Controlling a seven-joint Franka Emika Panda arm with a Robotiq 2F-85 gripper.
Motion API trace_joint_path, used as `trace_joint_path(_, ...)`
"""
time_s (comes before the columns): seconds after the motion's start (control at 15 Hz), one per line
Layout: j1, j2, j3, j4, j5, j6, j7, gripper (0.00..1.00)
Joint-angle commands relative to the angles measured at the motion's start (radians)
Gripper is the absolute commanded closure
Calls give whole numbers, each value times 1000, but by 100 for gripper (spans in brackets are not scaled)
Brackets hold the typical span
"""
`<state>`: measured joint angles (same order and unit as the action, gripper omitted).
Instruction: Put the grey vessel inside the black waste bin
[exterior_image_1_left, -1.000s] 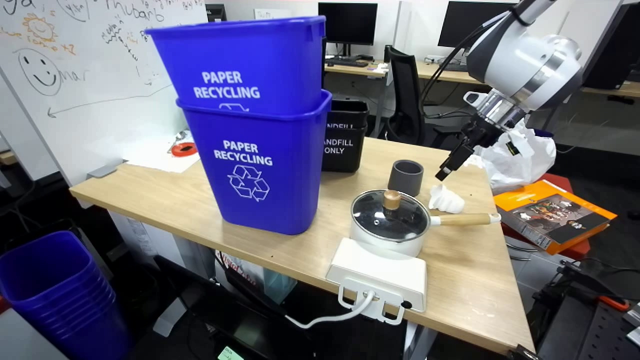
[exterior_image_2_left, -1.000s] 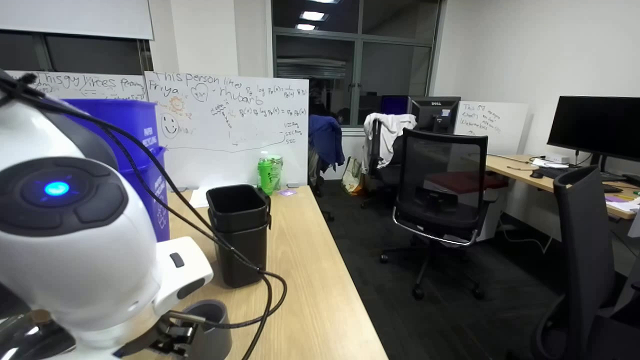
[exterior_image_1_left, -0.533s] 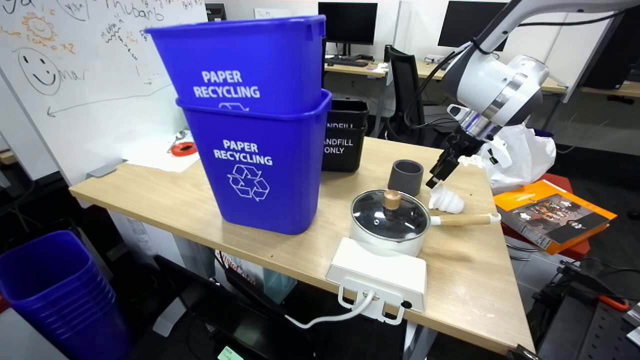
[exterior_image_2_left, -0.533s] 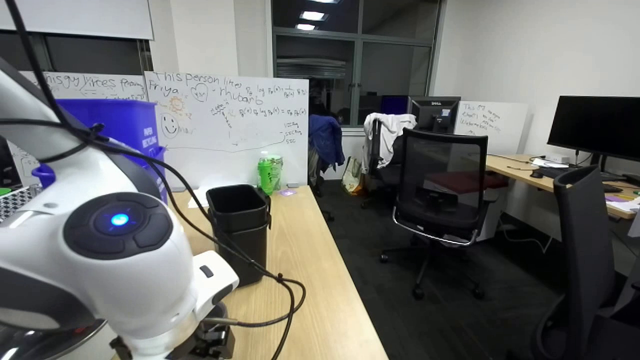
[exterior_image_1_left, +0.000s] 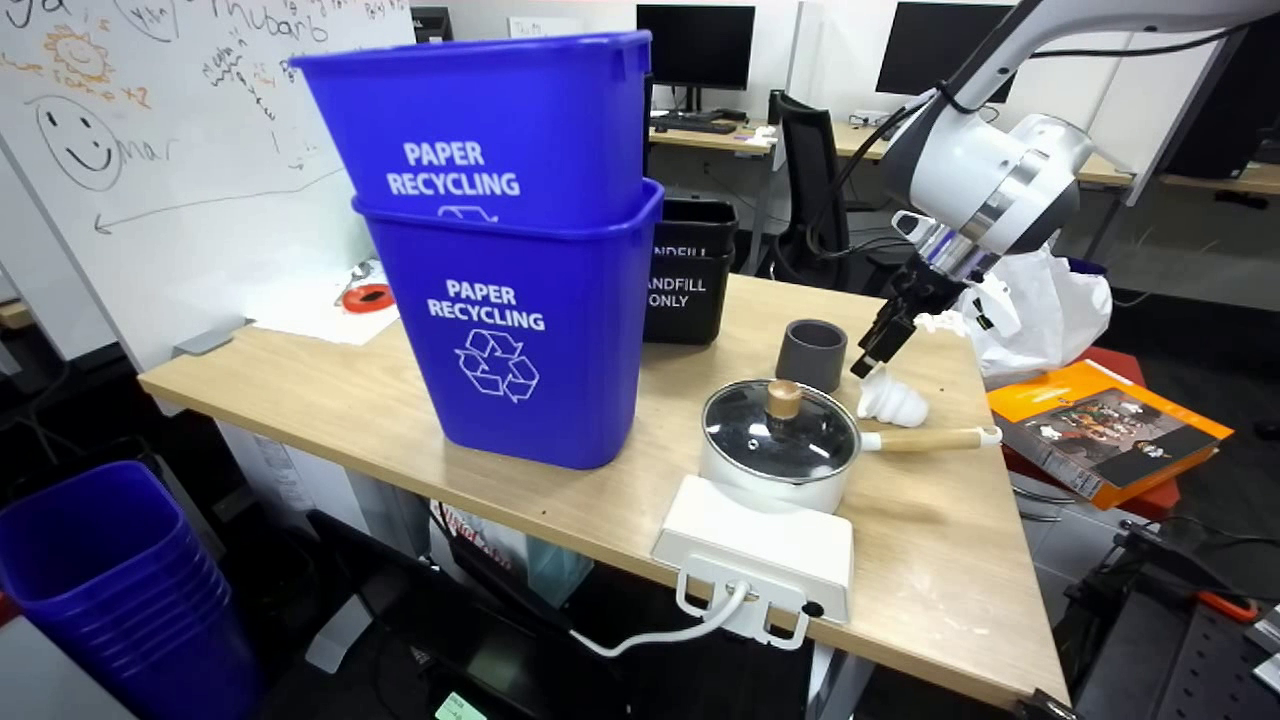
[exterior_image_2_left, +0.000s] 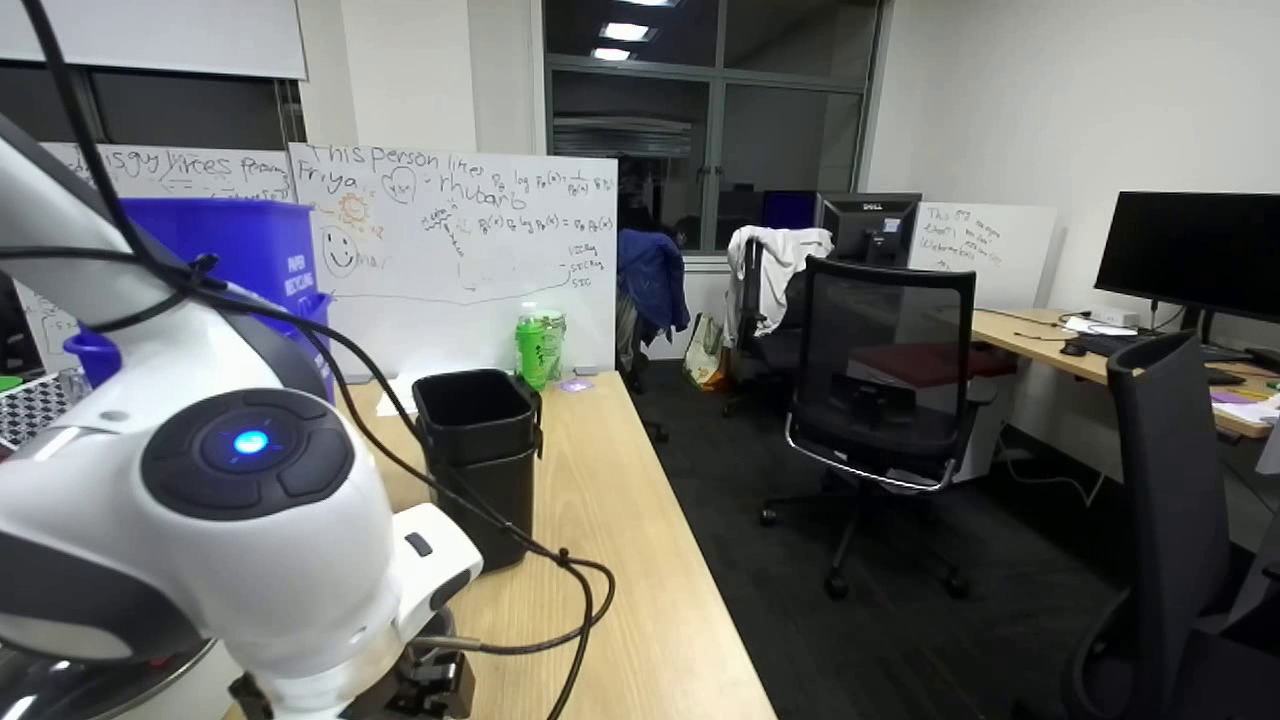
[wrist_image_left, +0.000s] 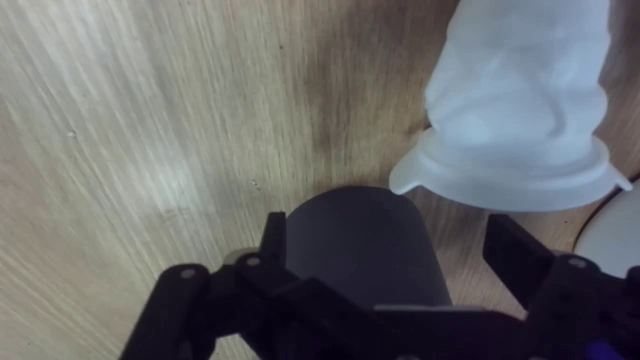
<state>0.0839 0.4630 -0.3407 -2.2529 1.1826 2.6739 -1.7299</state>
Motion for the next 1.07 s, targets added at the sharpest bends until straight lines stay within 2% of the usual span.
trace_joint_path(0.0,0,0,0,0,0,0,0,0)
trace_joint_path(0.4,13,-15,-23,18,-72,2,65,0)
trace_joint_path(0.73,5,-36,-14,80,-51,20,60,0)
trace_joint_path(1.0,-13,-26,17,100,36,41,-3,0)
